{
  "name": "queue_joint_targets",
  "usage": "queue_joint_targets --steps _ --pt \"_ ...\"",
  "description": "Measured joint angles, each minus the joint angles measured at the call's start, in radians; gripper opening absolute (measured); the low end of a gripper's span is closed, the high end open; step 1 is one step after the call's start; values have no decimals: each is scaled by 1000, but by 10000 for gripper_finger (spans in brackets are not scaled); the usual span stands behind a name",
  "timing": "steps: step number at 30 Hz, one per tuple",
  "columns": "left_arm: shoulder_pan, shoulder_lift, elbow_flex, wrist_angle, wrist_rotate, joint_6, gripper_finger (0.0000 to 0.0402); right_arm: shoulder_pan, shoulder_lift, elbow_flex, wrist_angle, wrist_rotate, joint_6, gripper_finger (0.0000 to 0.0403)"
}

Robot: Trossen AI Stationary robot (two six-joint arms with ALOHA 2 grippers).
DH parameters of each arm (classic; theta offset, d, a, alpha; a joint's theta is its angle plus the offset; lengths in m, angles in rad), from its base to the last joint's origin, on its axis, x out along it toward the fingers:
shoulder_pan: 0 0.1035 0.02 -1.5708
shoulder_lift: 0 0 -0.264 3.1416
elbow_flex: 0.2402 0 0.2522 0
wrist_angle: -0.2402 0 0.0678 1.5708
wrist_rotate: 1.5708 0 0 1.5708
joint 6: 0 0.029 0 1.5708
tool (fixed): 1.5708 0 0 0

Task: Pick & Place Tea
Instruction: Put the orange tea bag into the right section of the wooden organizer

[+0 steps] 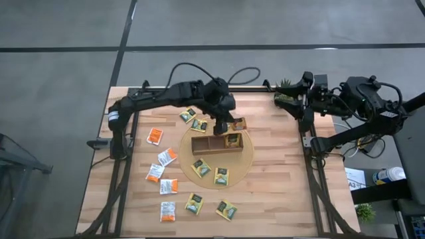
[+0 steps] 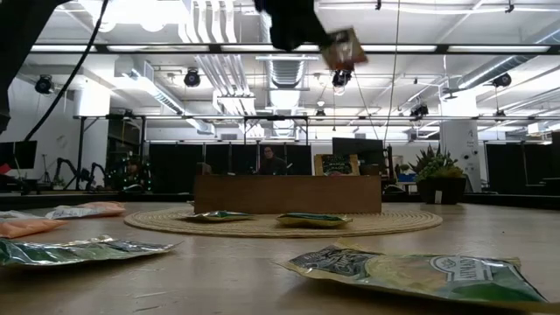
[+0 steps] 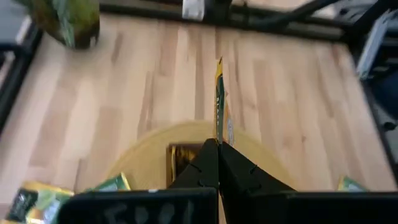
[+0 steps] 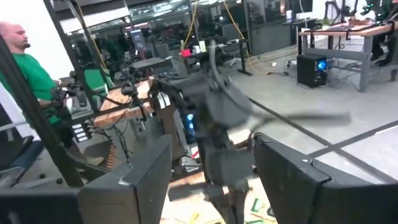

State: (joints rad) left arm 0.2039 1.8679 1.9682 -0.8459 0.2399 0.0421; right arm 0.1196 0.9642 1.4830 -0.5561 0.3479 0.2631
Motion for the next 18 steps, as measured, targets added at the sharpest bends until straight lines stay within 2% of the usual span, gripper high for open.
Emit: queue_joint_targets --steps 8,15,18 --pt "-25 0 -210 141 -19 -43 0 0 5 0 -60 56 25 224" --pt "-64 0 -321 252 -122 -57 0 0 8 0 -66 77 25 224" --pt "-70 0 -345 265 -133 -62 0 0 8 0 -67 79 24 224"
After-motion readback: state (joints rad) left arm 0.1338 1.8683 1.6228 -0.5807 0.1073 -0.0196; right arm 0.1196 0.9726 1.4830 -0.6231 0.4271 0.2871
